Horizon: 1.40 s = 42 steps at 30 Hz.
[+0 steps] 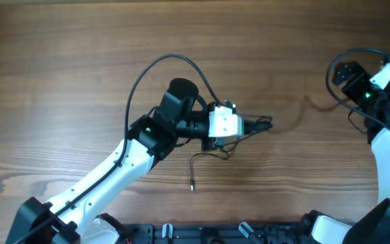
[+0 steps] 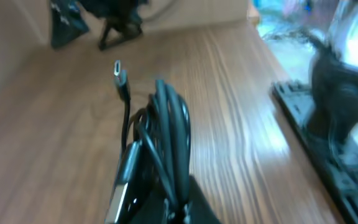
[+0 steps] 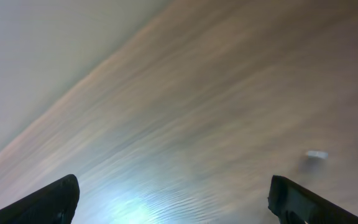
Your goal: Untangle cables
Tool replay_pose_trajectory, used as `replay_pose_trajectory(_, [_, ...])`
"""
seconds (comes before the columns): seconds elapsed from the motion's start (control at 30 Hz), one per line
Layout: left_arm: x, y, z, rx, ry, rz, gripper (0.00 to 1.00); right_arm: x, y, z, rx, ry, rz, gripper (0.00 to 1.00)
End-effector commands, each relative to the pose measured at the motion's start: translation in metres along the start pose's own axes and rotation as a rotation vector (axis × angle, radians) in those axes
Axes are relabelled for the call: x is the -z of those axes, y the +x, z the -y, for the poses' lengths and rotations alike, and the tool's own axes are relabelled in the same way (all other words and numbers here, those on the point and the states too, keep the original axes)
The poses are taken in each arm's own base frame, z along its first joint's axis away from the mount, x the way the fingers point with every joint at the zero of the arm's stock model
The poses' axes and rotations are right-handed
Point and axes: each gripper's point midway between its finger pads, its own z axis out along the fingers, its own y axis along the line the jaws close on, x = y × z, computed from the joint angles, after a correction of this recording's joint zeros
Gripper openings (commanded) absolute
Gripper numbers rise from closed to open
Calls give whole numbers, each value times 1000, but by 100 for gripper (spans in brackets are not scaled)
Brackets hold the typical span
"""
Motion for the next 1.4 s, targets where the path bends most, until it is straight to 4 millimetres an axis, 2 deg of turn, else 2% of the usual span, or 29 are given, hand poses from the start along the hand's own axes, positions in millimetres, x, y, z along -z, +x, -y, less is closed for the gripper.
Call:
replay_pose_trajectory(0.0, [8, -12, -24, 294, -106, 39, 4, 8, 15, -66, 112, -340, -94, 100])
replay_pose_trajectory(0.13, [21, -7, -47, 623, -184, 72, 4, 28, 30, -102, 173, -589, -155, 100])
replay_pose_trajectory(0.27, [37, 2, -65, 1030, -227, 129, 4, 66, 47, -141, 318, -924, -181, 100])
replay_pose_trajectory(0.33, [44, 4, -70, 1107, -227, 147, 4, 79, 55, -152, 362, -1028, -186, 100])
replay_pose_trajectory(0.5, [51, -6, -55, 1104, -74, 154, 4, 83, 85, -176, 438, -1111, -239, 100])
replay_pose_trajectory(0.57, [51, -13, -42, 1074, 17, 151, 4, 84, 98, -186, 481, -1144, -256, 100])
replay_pose_trajectory(0.7, [57, -33, -4, 909, 268, 158, 4, 86, 120, -200, 537, -1185, -288, 100])
replay_pose_trajectory(0.77, [59, -36, 1, 888, 300, 162, 4, 88, 129, -205, 539, -1203, -313, 99])
replay_pose_trajectory(0.97, [59, -36, 0, 857, 289, 167, 4, 96, 155, -205, 517, -1218, -407, 87])
replay_pose_trajectory(1.17, [55, -30, -12, 868, 211, 162, 5, 102, 158, -204, 476, -1235, -439, 80])
replay_pose_trajectory(1.37, [51, -16, -25, 917, 101, 135, 4, 115, 156, -210, 447, -1315, -439, 82])
